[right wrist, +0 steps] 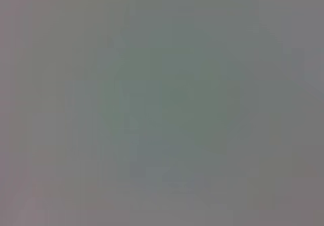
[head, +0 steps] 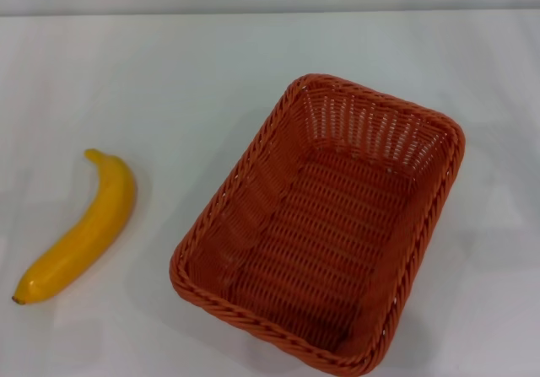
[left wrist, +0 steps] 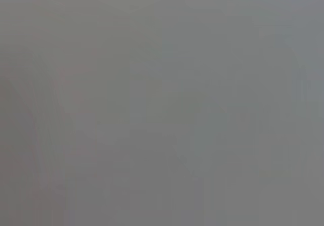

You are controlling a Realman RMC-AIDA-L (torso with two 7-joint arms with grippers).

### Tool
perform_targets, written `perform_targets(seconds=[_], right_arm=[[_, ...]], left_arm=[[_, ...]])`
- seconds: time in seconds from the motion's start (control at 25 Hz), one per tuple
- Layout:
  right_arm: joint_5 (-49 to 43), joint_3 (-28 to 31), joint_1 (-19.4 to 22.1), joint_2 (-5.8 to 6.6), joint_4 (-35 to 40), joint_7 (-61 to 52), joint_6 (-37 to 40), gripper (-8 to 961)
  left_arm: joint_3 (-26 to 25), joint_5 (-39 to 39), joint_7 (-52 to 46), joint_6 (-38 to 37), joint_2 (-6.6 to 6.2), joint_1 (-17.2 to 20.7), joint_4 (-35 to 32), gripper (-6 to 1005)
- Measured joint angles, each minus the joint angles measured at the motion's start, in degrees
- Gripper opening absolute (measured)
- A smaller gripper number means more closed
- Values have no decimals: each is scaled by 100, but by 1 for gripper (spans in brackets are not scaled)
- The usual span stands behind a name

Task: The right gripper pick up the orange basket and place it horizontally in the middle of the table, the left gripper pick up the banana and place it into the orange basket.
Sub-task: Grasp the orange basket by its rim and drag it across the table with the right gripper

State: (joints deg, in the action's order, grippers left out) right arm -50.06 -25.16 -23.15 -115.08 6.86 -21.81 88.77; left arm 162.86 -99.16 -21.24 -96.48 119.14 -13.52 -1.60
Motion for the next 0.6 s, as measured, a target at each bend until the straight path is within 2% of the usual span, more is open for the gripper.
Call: perform_targets(seconds=[0.12, 0.24, 0.36, 0.48, 0.6], right_arm=[[-19, -467, -49, 22, 326, -358, -176, 842], [-29, -1462, -19, 33, 1209, -1168, -770, 842], [-118, -2431, 65, 114, 2165, -2001, -1370, 841], [-641, -3130, 62, 249, 3098, -2976, -1810, 841], [-1819, -3372, -78, 323, 4024, -4244, -2056, 841]], left_arm=[[0, -1, 12, 36, -1, -2, 16, 682], [0, 2, -4, 50, -7, -2, 24, 682], [0, 3, -10, 51, -8, 25, 31, 682], [0, -1, -15, 51, 5, 68, 22, 682], [0, 31, -12, 51, 12, 94, 6, 682]])
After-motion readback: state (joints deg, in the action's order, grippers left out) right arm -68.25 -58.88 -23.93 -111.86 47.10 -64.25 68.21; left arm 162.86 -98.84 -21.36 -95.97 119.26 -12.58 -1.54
